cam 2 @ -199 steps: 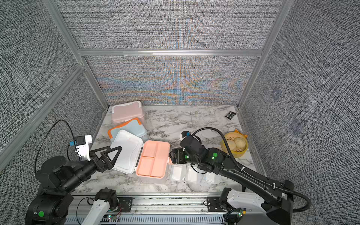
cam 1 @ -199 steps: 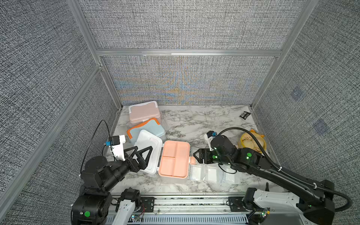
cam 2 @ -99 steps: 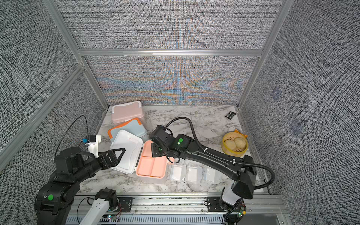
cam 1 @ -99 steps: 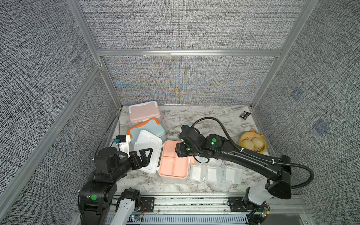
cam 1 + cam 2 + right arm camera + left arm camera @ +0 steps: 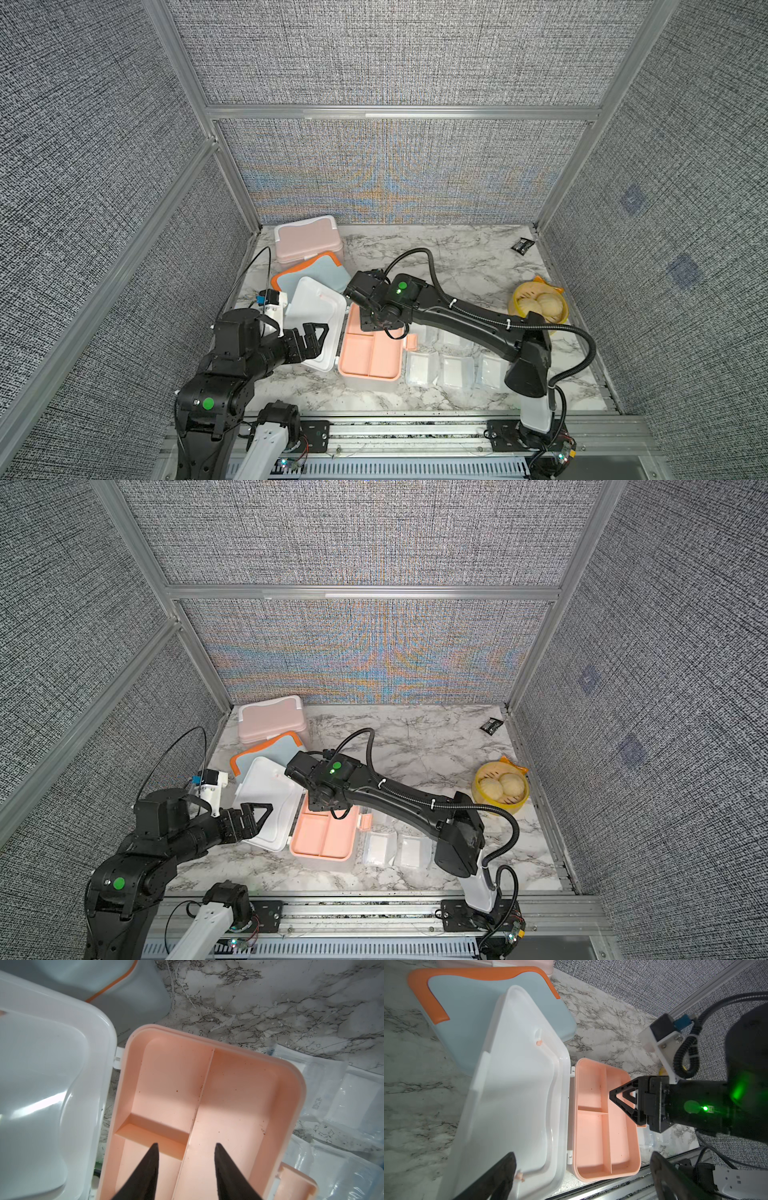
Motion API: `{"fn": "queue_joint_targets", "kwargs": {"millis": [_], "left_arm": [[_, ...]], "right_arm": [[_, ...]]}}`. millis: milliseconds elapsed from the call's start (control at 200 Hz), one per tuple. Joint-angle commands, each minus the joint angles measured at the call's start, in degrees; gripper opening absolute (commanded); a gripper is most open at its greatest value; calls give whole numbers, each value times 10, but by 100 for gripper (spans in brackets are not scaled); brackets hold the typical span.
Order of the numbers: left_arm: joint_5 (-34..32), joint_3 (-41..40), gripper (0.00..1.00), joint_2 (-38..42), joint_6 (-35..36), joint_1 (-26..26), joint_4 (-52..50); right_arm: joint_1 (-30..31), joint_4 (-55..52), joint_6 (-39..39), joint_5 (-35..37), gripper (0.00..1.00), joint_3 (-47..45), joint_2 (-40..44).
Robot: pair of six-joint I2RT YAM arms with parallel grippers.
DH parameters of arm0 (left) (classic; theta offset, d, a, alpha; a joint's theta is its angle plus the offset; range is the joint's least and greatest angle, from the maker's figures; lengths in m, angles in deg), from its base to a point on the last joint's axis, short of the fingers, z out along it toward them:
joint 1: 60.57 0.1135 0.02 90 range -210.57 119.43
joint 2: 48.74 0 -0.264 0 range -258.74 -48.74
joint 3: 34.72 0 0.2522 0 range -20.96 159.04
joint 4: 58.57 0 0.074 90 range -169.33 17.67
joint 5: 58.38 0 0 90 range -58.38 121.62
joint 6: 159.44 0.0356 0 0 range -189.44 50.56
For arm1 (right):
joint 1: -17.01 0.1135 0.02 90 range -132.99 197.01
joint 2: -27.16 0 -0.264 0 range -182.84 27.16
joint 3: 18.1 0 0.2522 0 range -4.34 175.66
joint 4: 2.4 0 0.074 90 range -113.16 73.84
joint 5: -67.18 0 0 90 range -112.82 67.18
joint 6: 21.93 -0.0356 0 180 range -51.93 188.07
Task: Open first aid kits and take out gauze
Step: Pick up the compartment layer from the first aid kit.
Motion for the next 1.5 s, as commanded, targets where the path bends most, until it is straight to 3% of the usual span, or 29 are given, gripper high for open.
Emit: {"fn": "queue_joint_targets", "kwargs": {"millis": [0,230,520,831,1496], "left_arm": [[5,-1,99,2,13,0,-10],[7,-2,99,4,17,0,-10],[7,-5,99,5,16,0,-8],[4,0,99,5,13,-1,-10],[12,12,99,-4,2,-1,-3]], "right_arm": [[0,-37,-22,10,40,26,-23],[0,-73,-67,-8,28,72,-80],[1,-68,-92,-23,26,65,-96],[1,-27,-111,-60,0,52,-112],[0,-12,-124,-12,0,16,-19]]}}
